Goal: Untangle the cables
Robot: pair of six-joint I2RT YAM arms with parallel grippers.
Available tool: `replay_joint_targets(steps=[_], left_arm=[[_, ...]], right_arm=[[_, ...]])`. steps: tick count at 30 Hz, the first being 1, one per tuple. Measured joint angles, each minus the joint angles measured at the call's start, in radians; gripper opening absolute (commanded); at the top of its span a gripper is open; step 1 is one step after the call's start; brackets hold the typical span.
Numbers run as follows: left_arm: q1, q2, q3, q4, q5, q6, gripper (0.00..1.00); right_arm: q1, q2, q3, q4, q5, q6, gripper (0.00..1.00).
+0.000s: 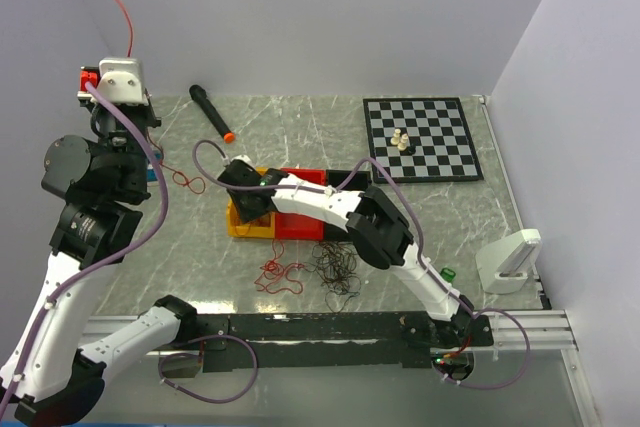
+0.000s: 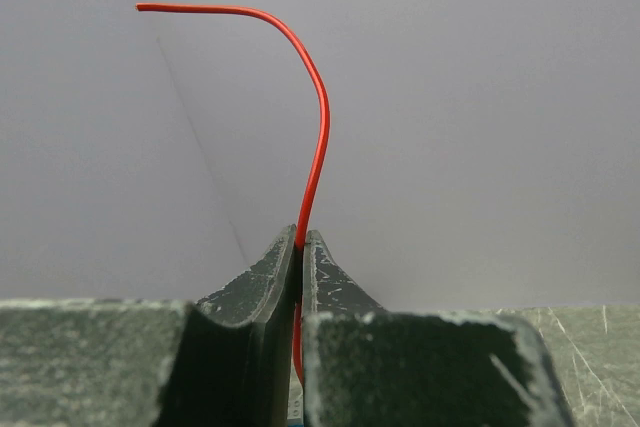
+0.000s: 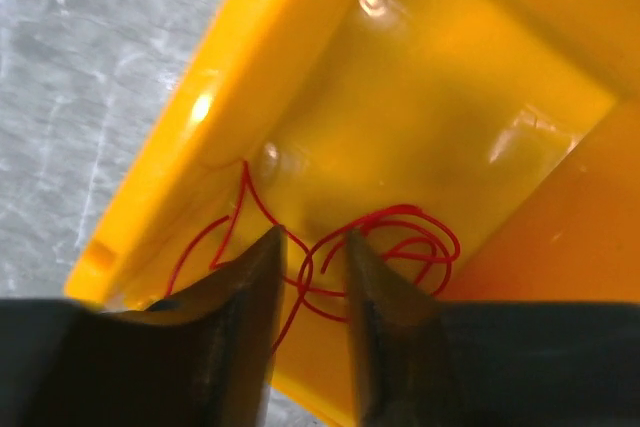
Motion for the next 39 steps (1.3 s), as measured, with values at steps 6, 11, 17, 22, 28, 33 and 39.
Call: replay_joint_targets(steps=[6, 11, 17, 22, 28, 33, 39], left_arm=[[0.000, -0.008, -0.023, 0.013, 0.002, 0.004, 0.10], [0.000, -0.010, -0.032, 0.014, 0.003, 0.004, 0.11], [0.000, -0.010, -0.034, 0.015, 0.012, 0.003, 0.11], [0.000, -0.004, -0.033, 0.014, 0.027, 0.000, 0.13], [0.000, 0.025, 0.002, 0.002, 0.079, -0.033, 0.14], [0.000, 0.078, 0.101, -0.041, 0.159, -0.098, 0.14], [0.000, 0.146, 0.190, -0.100, 0.269, -0.199, 0.15]], right_arm=[[0.000, 0.003, -0.005, -0.016, 0.005, -0.003, 0.00], [0.000, -0.012, -0.032, -0.003, 0.015, -0.010, 0.00], [0.007, -0.125, -0.160, 0.044, 0.039, -0.019, 0.00], [0.015, -0.317, -0.277, 0.102, 0.064, -0.031, 0.00], [0.023, -0.561, -0.406, 0.215, 0.065, -0.043, 0.00], [0.023, -0.742, -0.550, 0.274, 0.069, -0.045, 0.00], [0.023, -0.927, -0.687, 0.286, 0.122, -0.033, 0.00]])
